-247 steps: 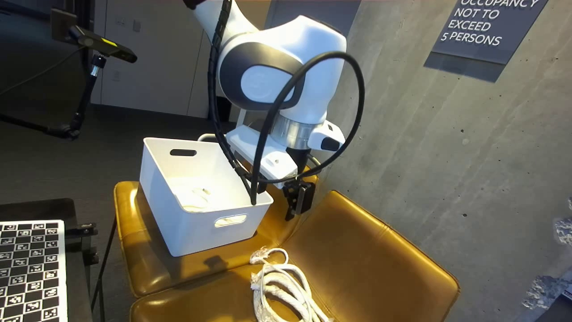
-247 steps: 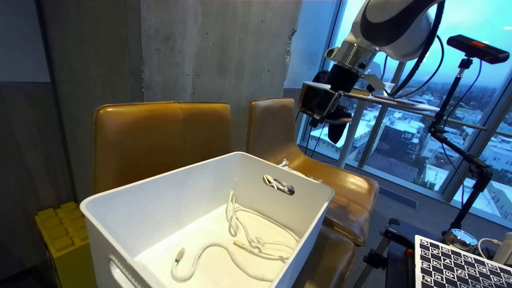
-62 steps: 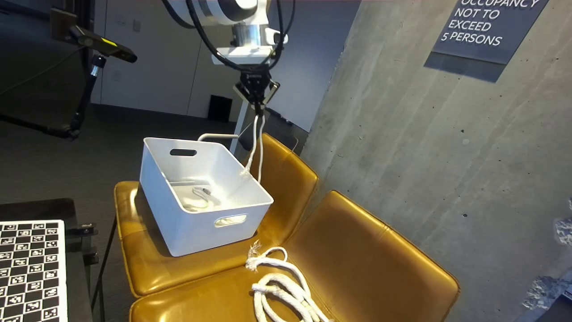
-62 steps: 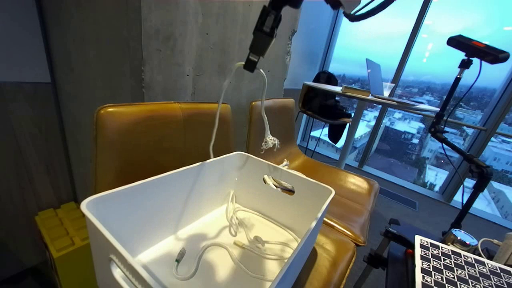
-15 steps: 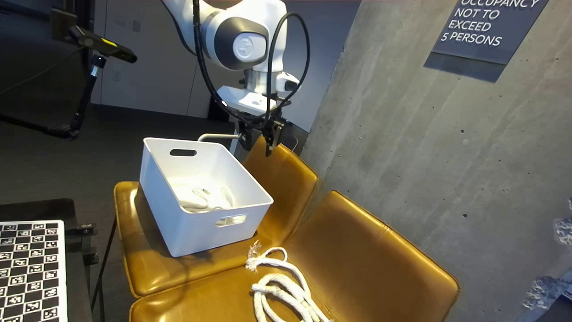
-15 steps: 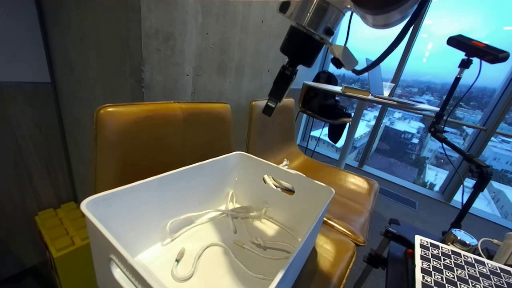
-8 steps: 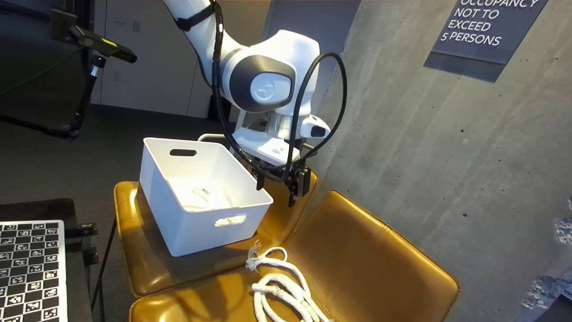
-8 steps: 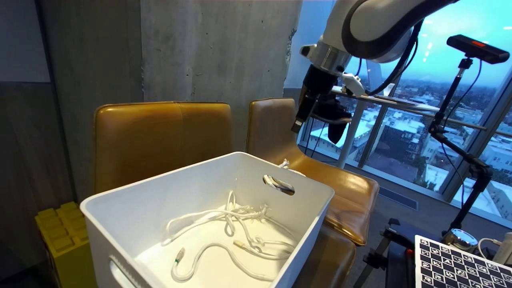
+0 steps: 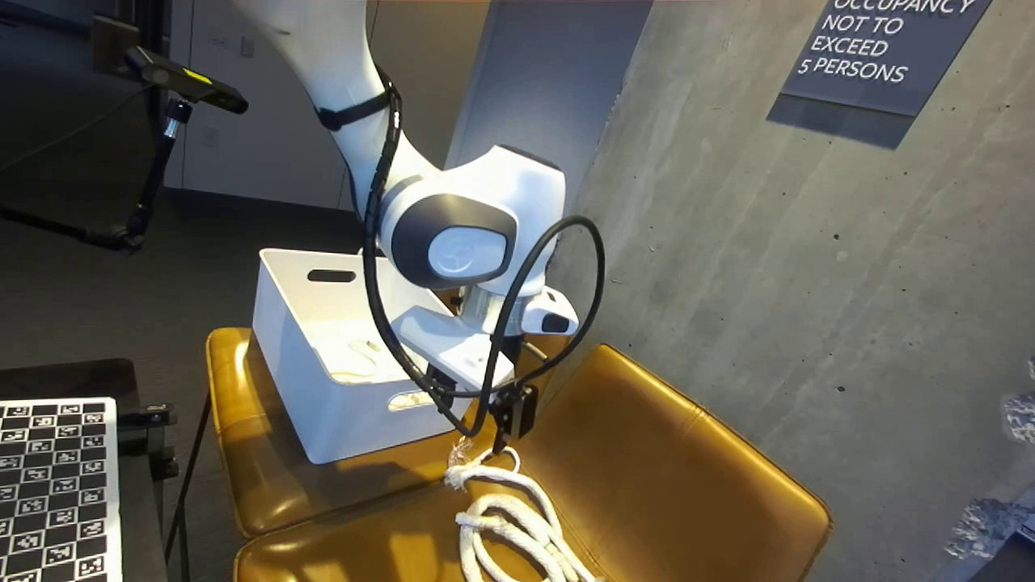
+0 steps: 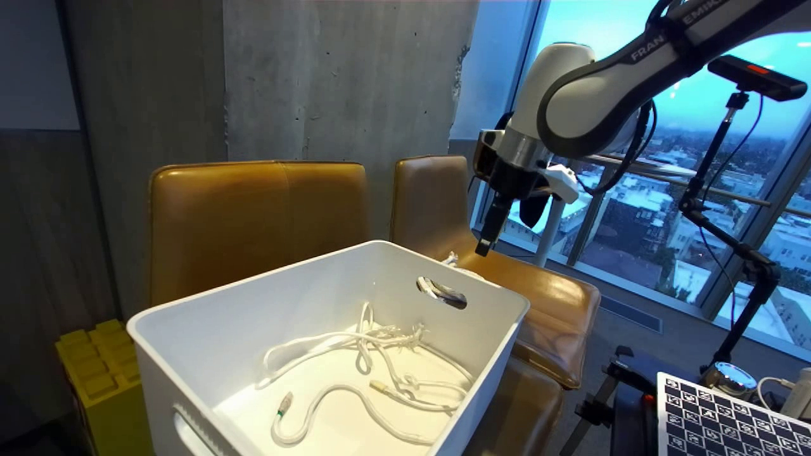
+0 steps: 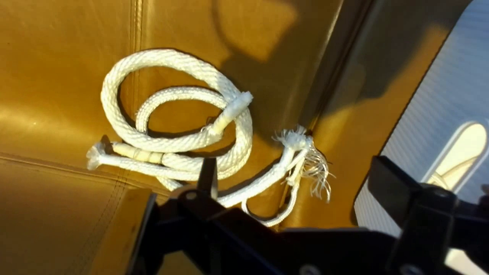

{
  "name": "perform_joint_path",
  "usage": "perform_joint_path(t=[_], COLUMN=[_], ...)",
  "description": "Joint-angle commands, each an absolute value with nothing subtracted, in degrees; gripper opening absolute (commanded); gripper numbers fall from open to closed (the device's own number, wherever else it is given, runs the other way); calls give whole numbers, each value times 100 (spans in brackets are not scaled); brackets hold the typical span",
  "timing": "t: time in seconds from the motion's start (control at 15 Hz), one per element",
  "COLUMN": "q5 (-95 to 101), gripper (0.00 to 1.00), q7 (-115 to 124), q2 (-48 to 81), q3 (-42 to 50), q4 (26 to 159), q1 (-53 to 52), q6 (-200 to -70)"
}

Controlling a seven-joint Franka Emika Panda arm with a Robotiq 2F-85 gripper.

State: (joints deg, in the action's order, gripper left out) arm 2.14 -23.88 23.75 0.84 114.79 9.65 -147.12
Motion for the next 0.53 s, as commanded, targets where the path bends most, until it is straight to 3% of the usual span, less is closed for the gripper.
perform_joint_path(t=[0.0, 0.47], q5=[281, 313], gripper=[100, 100], q7=[-2374, -2301], q2=[2788, 3581], q3=[172, 276], q4=[11194, 10491], q1=[1092, 1294], q6=[-14846, -14767])
